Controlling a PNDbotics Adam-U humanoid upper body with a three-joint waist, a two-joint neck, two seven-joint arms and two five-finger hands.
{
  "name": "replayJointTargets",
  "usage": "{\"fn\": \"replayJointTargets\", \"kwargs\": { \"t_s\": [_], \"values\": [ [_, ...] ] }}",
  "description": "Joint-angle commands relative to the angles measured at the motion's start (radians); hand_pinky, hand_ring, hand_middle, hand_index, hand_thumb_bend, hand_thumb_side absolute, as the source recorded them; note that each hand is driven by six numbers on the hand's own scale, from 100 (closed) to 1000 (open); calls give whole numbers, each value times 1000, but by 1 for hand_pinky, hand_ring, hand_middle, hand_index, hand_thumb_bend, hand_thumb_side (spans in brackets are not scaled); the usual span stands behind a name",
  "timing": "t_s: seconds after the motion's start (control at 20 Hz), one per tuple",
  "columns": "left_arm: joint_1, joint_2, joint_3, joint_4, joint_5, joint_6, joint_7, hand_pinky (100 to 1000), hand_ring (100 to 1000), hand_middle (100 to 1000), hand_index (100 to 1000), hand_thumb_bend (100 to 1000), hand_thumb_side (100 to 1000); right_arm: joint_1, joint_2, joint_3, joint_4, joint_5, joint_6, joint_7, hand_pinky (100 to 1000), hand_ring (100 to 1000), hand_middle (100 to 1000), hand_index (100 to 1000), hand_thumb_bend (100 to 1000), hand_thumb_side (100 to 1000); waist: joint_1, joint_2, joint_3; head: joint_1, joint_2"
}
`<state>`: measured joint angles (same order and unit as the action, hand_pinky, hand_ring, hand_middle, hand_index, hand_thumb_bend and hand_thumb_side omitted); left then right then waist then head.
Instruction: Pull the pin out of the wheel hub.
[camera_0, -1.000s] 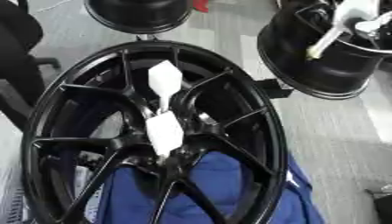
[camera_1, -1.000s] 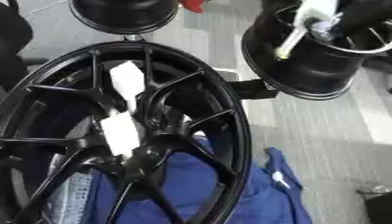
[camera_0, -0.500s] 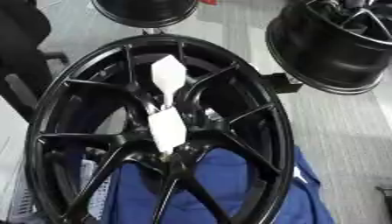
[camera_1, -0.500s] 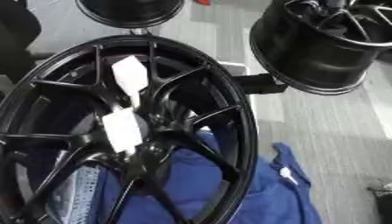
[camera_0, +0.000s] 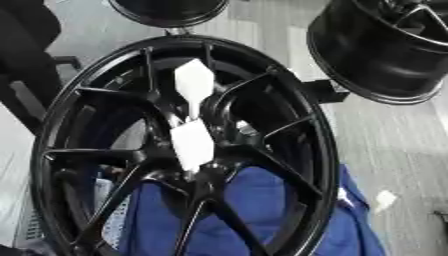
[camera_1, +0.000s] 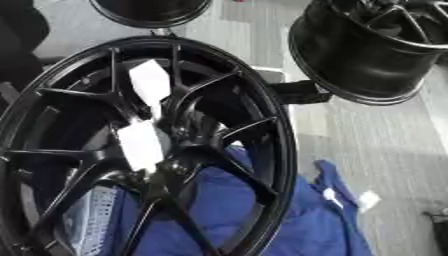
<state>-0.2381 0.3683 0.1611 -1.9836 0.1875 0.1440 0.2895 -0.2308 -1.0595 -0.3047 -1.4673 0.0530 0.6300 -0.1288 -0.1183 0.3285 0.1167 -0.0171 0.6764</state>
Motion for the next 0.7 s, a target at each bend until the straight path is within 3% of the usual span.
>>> {"fn": "replayJointTargets", "kwargs": {
  "t_s": [0.05, 0.2, 0.4, 0.55, 0.6, 0.65, 0.7],
  "values": [
    [-6, 20, 8, -16, -5, -2, 3, 853, 751, 567, 722, 100, 666, -16, -36, -13, -48, 12, 24, -42, 801, 718, 618, 775, 187, 250, 4, -15, -2, 2, 2],
    [-8, 21, 6, -16, -5, -3, 1, 853, 751, 567, 722, 100, 665, -27, -43, 15, -117, 23, 61, -43, 803, 709, 606, 763, 156, 251, 4, -15, 1, -2, 2],
    [-10, 19, 4, -16, -5, -4, -1, 852, 750, 562, 721, 100, 662, -32, -48, 60, -244, 89, 96, -42, 825, 712, 608, 754, 184, 234, 7, -13, 6, -4, 3],
    [-13, 19, 2, -16, -4, -5, -3, 852, 750, 561, 722, 100, 661, -30, -49, 100, -355, 142, 113, -4, 834, 715, 610, 753, 193, 233, 7, -11, 9, -9, 4],
    [-13, 19, 1, -16, -4, -5, -4, 852, 750, 561, 722, 100, 661, -29, -50, 112, -386, 153, 116, 12, 837, 717, 612, 753, 249, 246, 7, -10, 11, -10, 4],
    [-14, 19, 1, -16, -5, -5, -5, 852, 750, 561, 722, 100, 661, -29, -53, 124, -414, 163, 119, 31, 845, 724, 620, 756, 200, 244, 7, -9, 12, -11, 4],
    [-14, 19, 1, -16, -5, -5, -6, 852, 750, 561, 722, 100, 661, -28, -57, 135, -437, 175, 125, 53, 849, 728, 624, 756, 206, 249, 7, -9, 12, -13, 3]
  ]
}}
